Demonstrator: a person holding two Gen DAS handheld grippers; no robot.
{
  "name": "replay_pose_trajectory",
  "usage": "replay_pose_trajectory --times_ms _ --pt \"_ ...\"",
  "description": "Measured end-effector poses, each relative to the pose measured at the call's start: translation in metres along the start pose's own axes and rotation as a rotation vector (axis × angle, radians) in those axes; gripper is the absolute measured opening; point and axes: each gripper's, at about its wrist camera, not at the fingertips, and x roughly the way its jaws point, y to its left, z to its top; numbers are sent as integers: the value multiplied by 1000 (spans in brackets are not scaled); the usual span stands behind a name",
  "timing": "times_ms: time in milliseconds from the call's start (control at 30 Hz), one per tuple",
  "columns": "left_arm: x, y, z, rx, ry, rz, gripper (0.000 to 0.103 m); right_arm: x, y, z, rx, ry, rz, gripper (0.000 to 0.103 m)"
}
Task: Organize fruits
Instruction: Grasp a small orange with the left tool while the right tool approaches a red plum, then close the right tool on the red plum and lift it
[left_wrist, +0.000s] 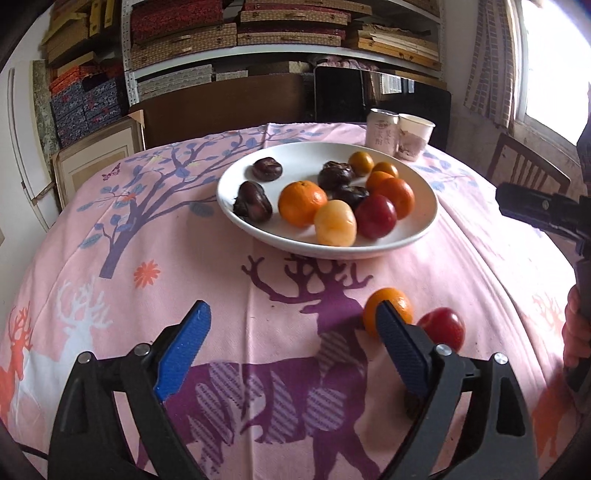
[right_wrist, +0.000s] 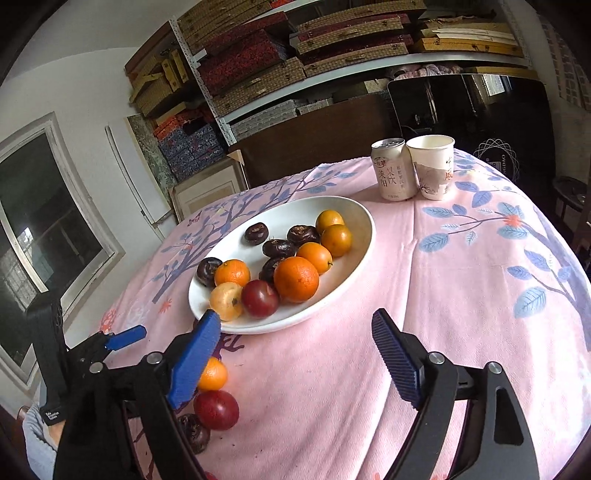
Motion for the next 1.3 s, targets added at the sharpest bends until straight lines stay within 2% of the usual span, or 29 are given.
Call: replay_pose_trajectory --times_ms 200,333,400,500,600,633,733,800,967,1033,1100,1167,1267,1300 --pt "9 -19 5 38 13 -34 89 3 -4 0 12 18 -3 90" --pt "19 -26 11 48 25 -31 89 2 -3 0 12 17 -1 90" --pt "26 -25 12 44 41 -29 95 2 -4 0 12 19 -1 90" --pt "23 -14 11 30 36 -14 96 1 -3 0 13 15 -2 90" --pt "10 8 5 -5 12 87 96 1 -3 0 13 12 2 90" --pt "7 16 2 -26 7 98 96 1 -2 0 12 12 4 90" --pt "-2 31 1 -101 -17 49 96 3 2 -2 -3 21 13 90" --pt "-2 24 1 -74 -23 38 96 3 6 -3 -22 29 19 90" --pt "12 1 0 38 30 59 95 9 17 -8 -67 67 37 90" --pt "16 1 1 39 53 46 85 11 21 -10 -84 80 39 90" --pt "26 4 3 25 93 16 61 12 24 -12 -96 92 42 90" --pt "34 5 3 15 128 -26 47 15 26 -14 -106 105 42 90" --pt "36 5 3 16 130 -56 36 17 30 -18 -120 126 50 90" --pt "35 4 2 16 125 -67 35 18 32 -19 -126 135 56 90"
